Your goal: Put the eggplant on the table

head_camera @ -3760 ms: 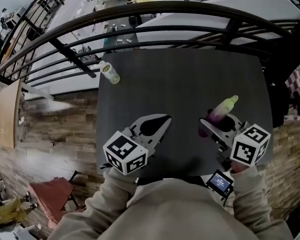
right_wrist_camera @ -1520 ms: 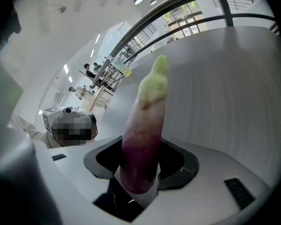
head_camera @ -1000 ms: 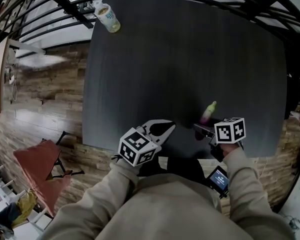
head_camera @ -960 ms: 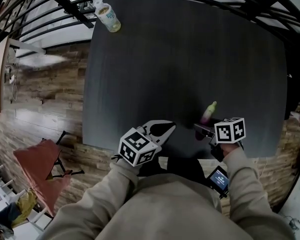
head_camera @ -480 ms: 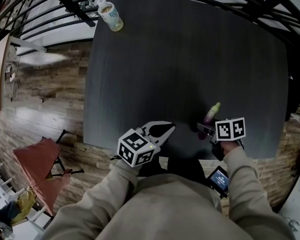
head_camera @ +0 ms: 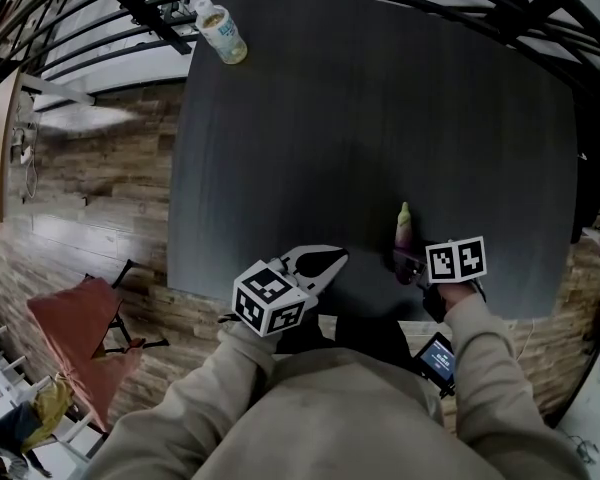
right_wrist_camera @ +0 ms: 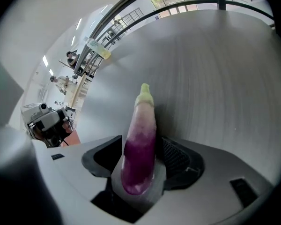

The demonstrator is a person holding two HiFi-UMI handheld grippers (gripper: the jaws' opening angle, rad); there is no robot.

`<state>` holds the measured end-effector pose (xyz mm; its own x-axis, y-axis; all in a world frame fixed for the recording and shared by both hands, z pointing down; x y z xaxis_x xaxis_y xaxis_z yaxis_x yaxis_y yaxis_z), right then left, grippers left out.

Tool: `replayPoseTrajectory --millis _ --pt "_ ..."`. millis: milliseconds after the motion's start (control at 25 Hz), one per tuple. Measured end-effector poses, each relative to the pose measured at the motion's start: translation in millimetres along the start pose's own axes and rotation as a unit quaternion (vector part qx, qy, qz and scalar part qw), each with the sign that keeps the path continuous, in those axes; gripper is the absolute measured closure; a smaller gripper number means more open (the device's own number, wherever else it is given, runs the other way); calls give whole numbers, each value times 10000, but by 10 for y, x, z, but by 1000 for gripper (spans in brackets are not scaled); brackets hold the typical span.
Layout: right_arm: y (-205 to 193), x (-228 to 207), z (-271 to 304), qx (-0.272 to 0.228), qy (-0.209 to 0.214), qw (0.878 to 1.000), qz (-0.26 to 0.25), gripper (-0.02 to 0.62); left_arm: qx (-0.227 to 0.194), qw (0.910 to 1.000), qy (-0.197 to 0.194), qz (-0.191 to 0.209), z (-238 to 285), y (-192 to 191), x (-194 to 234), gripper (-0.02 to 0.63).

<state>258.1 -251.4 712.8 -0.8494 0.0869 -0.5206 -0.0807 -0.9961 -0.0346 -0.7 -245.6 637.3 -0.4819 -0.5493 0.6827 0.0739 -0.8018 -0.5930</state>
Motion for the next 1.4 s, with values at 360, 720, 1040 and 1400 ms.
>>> replayPoseTrajectory --millis 360,720,1040,1400 --pt "75 16 -45 -121 148 9998 24 337 -13 10000 9 61 -4 70 -9 604" --pt "169 176 -347 -656 265 9975 4 337 -61 9995 41 317 -173 240 -6 604" --pt "312 444 -1130 -1570 536 9858 -267 350 -223 9972 101 706 -398 629 -192 604" --pt "528 1032 -2032 -3066 1489 9345 -1027 580 -1006 9845 11 1436 -750 1345 -571 604"
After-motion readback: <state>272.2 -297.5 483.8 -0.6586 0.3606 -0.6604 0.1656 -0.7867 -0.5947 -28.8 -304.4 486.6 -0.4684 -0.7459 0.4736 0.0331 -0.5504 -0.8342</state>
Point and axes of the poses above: the fingertips, and each gripper's own axes: z forward along the fingers, x to its left, y out of its top, the point moved 9 cm from there along -z, backward along the fingers, and after that the axes turned 1 degree about x, right-handed, at the moved point
